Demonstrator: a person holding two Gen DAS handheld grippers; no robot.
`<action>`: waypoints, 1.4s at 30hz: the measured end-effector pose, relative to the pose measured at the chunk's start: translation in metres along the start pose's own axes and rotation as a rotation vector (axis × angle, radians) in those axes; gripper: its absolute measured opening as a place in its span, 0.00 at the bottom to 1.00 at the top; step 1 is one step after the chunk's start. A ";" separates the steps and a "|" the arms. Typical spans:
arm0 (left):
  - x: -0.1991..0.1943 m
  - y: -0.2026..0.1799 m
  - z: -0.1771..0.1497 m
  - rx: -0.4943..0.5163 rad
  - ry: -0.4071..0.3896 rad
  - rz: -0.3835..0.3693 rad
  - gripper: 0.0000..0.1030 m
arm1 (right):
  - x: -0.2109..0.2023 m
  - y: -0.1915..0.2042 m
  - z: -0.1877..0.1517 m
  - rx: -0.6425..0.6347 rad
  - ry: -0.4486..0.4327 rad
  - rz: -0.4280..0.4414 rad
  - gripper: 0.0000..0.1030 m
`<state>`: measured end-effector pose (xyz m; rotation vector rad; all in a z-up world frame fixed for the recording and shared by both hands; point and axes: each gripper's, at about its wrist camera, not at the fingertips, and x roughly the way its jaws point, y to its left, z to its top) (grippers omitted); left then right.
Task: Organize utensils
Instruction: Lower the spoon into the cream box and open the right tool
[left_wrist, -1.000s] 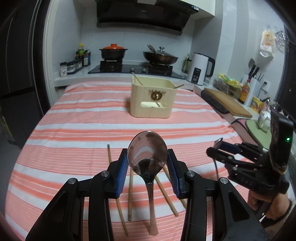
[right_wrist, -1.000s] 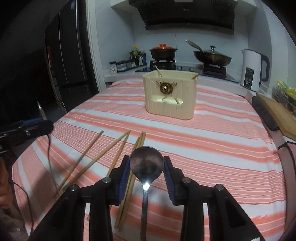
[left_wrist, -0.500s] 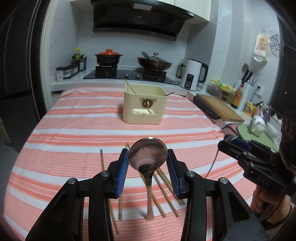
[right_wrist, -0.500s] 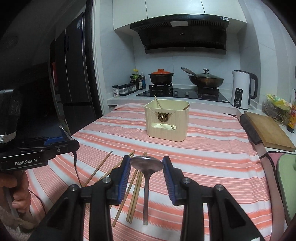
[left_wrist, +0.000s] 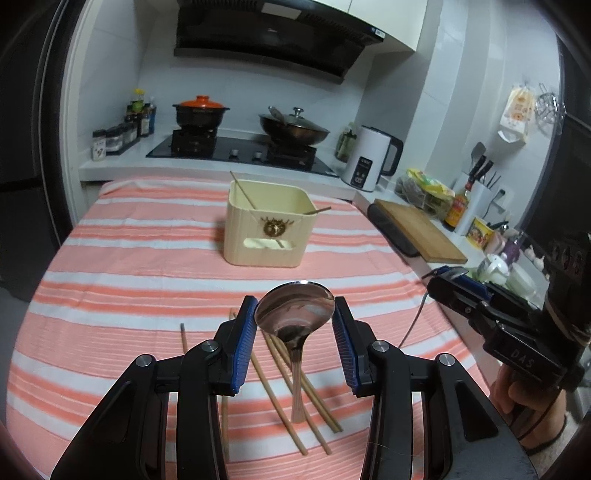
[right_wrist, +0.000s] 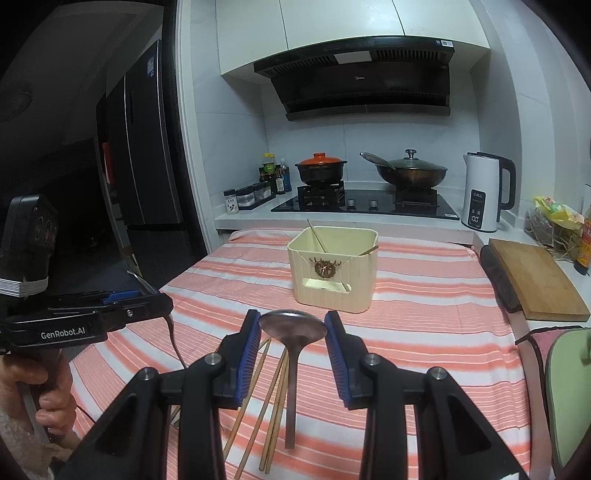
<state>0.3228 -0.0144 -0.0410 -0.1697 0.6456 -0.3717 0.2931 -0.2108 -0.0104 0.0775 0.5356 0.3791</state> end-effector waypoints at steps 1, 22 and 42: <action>0.000 0.001 0.004 -0.001 0.000 -0.003 0.40 | 0.000 -0.001 0.003 0.006 0.000 0.005 0.35; 0.036 -0.001 0.157 0.070 -0.069 0.032 0.40 | 0.073 -0.025 0.128 0.003 0.018 0.017 0.35; 0.199 0.062 0.215 -0.019 -0.010 0.132 0.40 | 0.236 -0.086 0.171 0.047 0.104 -0.070 0.35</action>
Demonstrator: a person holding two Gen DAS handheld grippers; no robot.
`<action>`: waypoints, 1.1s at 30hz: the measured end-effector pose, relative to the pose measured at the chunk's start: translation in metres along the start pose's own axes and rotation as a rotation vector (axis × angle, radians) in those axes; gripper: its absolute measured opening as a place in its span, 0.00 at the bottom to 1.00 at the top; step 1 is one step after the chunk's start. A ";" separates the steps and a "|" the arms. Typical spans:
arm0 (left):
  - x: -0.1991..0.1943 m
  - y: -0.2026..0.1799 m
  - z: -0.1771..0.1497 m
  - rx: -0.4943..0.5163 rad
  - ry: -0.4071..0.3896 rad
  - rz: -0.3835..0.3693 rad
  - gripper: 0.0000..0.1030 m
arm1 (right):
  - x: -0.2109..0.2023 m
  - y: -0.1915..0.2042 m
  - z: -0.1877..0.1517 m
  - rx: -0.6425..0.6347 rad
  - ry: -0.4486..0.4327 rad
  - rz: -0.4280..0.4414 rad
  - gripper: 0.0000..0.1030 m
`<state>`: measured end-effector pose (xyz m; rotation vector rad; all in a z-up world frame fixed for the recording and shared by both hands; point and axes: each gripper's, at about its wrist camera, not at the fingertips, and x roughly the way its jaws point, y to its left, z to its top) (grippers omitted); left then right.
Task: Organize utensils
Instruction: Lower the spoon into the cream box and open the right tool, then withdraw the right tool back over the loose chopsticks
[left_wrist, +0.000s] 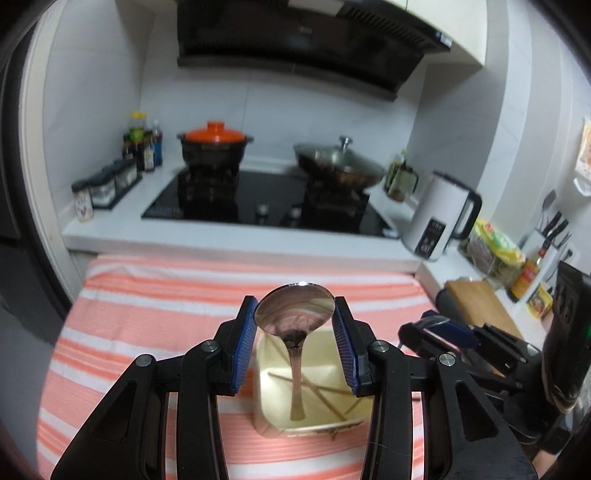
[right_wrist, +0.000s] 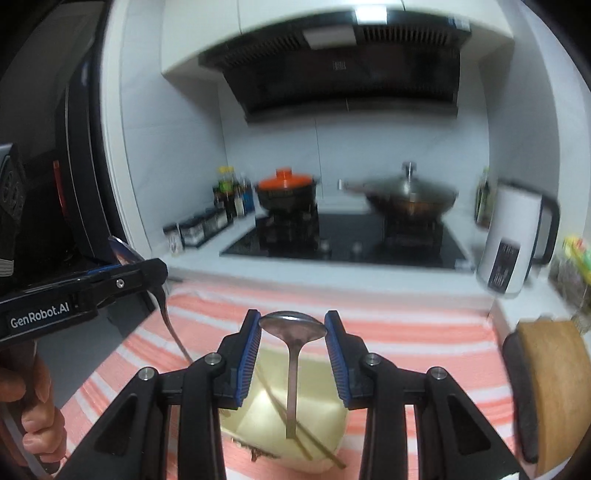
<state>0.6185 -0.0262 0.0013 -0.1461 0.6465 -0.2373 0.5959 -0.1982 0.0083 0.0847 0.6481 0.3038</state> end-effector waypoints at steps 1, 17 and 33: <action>0.010 0.003 -0.005 -0.003 0.032 -0.002 0.40 | 0.010 -0.001 -0.004 -0.004 0.051 -0.002 0.35; 0.054 0.017 -0.062 -0.043 0.176 -0.026 0.63 | 0.054 -0.008 -0.050 0.003 0.206 -0.015 0.52; -0.172 0.068 -0.245 0.085 0.250 0.141 0.93 | -0.111 0.006 -0.255 -0.118 0.183 -0.077 0.72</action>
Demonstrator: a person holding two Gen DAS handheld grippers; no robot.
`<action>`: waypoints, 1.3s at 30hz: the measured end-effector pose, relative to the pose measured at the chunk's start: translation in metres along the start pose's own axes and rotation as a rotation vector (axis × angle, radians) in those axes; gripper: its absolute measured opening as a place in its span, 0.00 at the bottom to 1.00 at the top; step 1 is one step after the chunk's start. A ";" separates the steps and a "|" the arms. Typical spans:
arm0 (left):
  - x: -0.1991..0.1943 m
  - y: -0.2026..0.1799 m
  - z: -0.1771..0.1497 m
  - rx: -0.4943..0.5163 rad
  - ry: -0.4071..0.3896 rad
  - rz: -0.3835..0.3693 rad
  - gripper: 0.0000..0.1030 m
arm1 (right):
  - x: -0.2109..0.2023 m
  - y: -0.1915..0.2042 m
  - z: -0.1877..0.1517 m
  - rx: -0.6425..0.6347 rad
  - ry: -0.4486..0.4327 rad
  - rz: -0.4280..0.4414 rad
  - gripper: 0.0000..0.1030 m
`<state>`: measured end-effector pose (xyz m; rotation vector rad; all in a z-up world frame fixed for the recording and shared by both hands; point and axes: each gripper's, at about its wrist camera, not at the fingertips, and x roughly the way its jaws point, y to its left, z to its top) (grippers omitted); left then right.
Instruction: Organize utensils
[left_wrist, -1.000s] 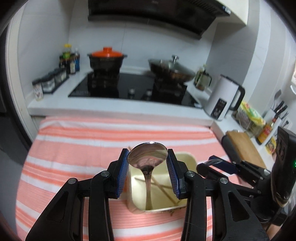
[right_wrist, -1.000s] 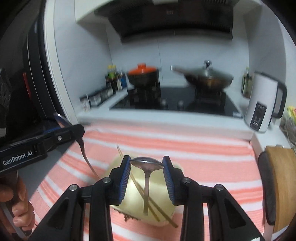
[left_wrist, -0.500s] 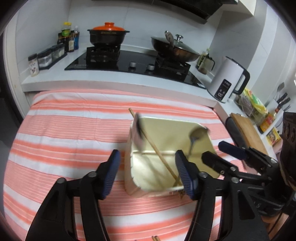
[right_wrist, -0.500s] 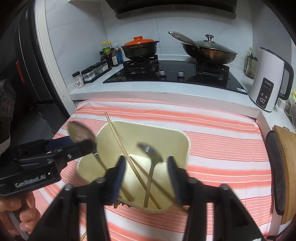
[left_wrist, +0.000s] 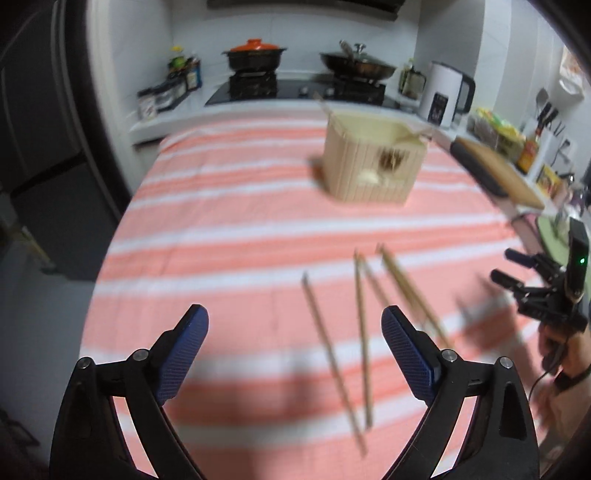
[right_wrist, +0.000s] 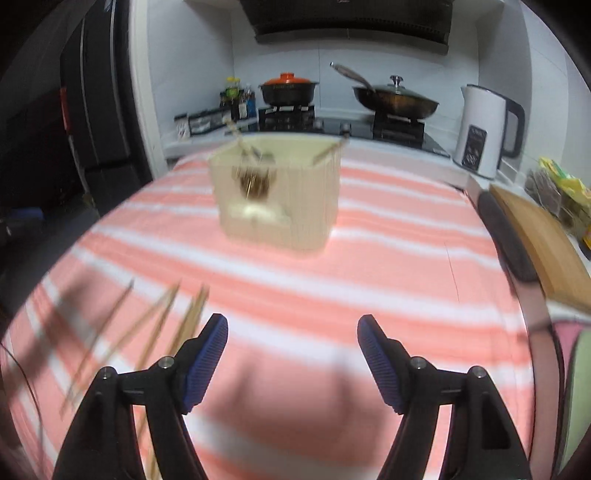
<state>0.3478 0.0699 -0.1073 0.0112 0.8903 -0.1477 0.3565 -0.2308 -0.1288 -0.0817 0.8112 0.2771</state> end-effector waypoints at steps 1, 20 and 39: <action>-0.003 0.002 -0.021 -0.015 0.013 0.007 0.93 | -0.008 0.004 -0.017 -0.010 0.006 -0.004 0.72; 0.039 -0.046 -0.142 -0.030 0.062 0.019 0.80 | -0.023 0.085 -0.104 -0.188 0.133 0.201 0.32; 0.039 -0.056 -0.140 0.014 0.032 0.053 0.03 | -0.013 0.078 -0.095 -0.131 0.127 0.092 0.05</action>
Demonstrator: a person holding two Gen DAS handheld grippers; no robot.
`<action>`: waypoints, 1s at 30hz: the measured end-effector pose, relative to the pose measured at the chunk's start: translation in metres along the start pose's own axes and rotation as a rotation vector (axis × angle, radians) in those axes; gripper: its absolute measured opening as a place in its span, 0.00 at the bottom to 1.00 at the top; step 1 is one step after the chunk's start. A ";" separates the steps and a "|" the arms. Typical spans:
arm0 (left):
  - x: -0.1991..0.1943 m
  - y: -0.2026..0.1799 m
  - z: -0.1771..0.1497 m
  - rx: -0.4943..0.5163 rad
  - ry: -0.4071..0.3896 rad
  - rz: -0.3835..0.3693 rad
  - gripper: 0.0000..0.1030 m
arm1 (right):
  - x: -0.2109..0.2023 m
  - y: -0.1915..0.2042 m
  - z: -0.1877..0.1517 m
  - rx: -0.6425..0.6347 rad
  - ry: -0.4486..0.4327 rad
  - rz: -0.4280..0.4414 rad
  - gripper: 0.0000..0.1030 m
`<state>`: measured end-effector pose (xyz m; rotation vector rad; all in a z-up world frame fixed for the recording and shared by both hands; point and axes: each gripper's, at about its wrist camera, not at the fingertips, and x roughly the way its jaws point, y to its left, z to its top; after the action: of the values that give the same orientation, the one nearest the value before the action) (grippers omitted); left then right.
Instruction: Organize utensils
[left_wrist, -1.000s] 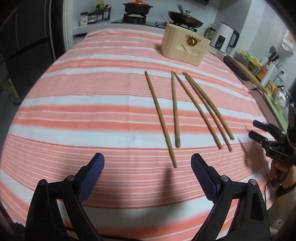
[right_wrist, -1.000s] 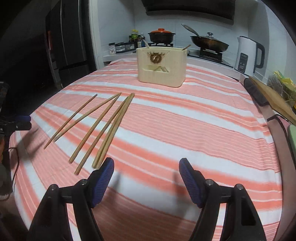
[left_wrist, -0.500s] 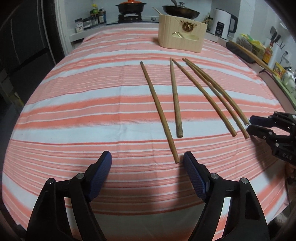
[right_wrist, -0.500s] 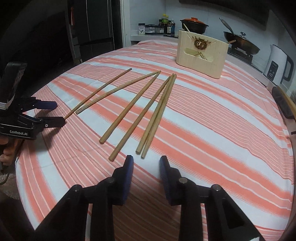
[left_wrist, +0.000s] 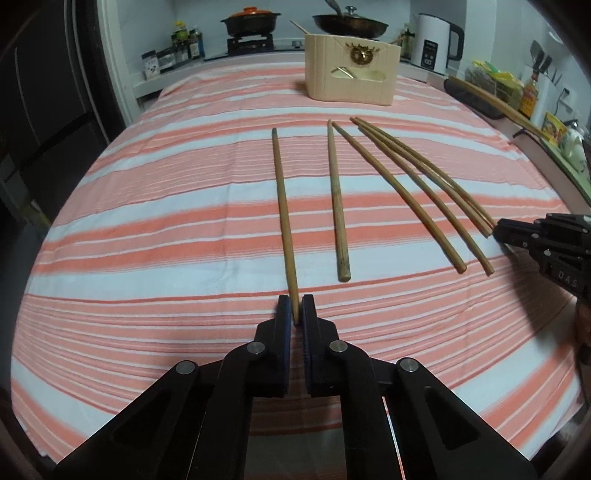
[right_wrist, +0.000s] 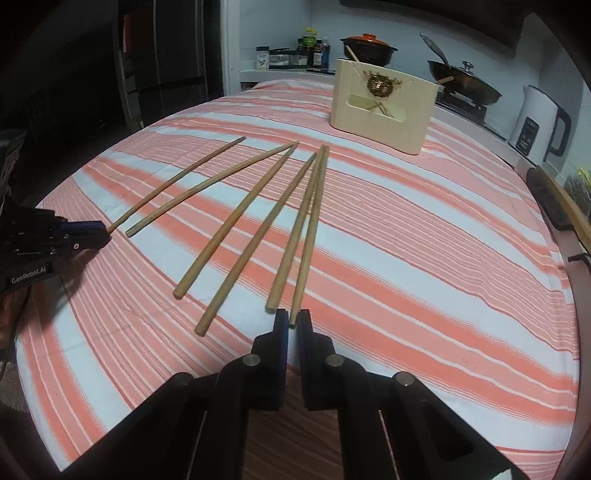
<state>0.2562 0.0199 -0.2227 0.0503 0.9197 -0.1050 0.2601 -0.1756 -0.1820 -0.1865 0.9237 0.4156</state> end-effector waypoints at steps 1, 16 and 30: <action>0.001 0.002 0.002 -0.012 0.001 0.002 0.03 | 0.000 -0.007 -0.001 0.030 0.000 -0.011 0.04; 0.030 0.058 0.038 -0.121 0.006 0.007 0.06 | -0.015 -0.102 -0.021 0.166 0.001 -0.181 0.06; 0.034 0.073 0.035 -0.013 0.002 -0.031 0.53 | -0.012 -0.111 -0.024 0.093 0.001 -0.092 0.40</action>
<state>0.3130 0.0871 -0.2287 0.0236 0.9230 -0.1279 0.2832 -0.2871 -0.1892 -0.1440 0.9297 0.2866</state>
